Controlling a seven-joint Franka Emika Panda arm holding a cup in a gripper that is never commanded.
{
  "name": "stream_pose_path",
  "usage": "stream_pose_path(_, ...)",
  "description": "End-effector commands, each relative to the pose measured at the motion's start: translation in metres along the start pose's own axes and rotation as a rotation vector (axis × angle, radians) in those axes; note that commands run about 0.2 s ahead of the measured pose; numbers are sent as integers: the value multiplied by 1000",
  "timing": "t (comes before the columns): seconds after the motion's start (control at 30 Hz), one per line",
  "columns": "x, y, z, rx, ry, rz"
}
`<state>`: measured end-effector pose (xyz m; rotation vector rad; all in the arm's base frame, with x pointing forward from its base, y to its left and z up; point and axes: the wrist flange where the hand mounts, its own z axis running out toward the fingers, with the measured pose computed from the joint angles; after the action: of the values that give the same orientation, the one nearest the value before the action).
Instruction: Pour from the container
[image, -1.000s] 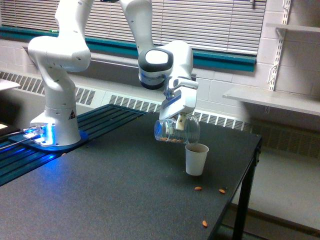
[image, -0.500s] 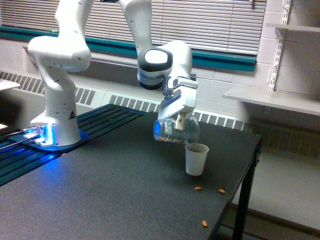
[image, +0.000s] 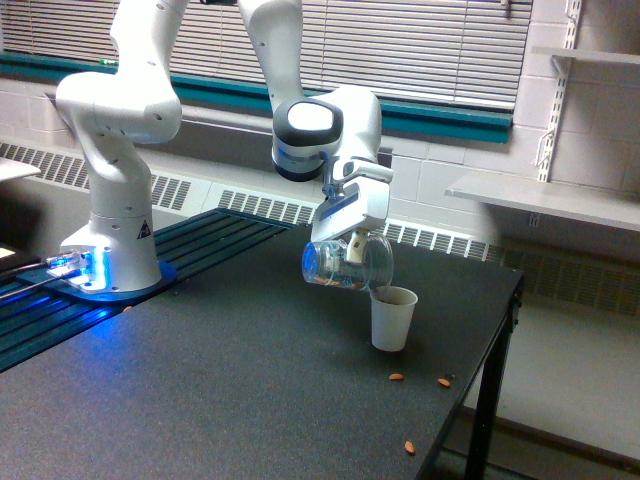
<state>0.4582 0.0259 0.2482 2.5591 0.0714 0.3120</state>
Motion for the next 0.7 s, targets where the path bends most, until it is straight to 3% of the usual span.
stream_pose_path(0.03, 7, 0, -2, -9, 20, -13)
stream_pose_path(0.7, 22, 4, -6, -7, 28, -17)
